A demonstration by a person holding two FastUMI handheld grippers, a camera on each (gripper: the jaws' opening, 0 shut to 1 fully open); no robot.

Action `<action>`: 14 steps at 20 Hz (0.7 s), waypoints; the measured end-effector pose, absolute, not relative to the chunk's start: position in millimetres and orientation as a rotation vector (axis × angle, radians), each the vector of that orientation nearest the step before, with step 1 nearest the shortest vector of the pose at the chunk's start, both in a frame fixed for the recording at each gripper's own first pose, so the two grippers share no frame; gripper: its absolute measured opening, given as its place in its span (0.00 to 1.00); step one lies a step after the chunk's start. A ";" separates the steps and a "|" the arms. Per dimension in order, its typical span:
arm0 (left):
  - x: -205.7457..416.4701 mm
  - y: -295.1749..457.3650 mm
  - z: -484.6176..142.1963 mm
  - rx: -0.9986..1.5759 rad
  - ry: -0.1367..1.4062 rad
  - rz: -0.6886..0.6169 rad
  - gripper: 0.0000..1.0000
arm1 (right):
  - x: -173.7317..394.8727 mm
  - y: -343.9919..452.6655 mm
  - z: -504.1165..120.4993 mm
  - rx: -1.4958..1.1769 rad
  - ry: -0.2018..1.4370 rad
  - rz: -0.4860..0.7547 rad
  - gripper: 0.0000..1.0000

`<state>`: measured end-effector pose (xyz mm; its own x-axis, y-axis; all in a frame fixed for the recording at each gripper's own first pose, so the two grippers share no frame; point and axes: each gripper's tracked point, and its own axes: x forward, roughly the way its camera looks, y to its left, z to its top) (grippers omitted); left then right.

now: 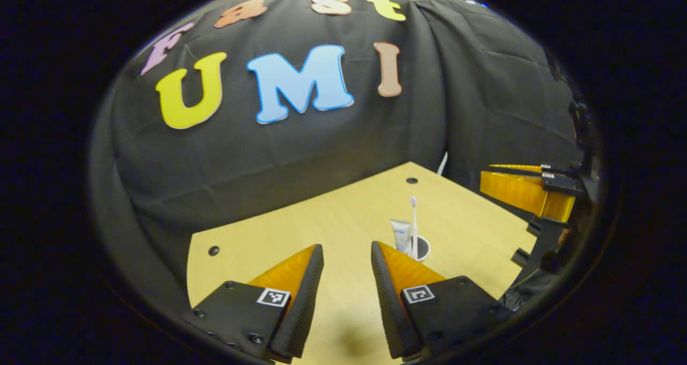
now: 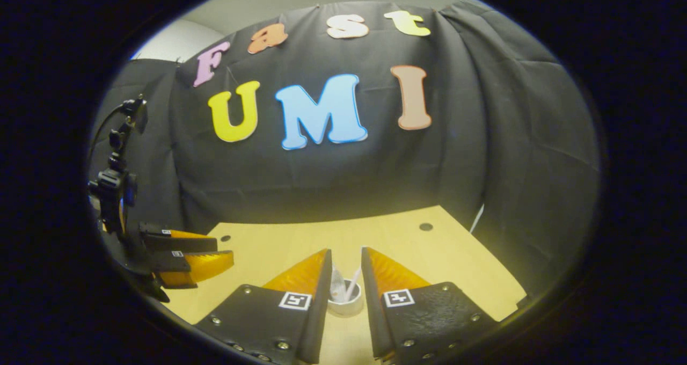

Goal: Put the toothbrush and toothpaste on the desktop into the cup, then pick up the cup and place it on the coaster on the desktop.

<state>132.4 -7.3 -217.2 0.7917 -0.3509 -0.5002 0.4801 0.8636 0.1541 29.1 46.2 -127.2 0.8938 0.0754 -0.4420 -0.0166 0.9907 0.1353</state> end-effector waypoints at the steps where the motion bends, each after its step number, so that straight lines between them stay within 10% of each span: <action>1: 128.9 -5.3 -201.2 0.256 0.434 -0.431 0.62 | 30.8 54.1 -116.2 0.135 0.440 0.066 0.35; 14: 88.4 1.7 -97.1 0.141 0.128 -0.292 0.63 | 27.4 93.1 -41.9 0.105 0.281 0.152 0.34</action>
<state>88.4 1.7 -97.1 0.9498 -0.2767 -0.1459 0.2946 0.9481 0.1200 27.4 93.1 -41.9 0.9494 0.1643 -0.2677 -0.1350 0.9830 0.1244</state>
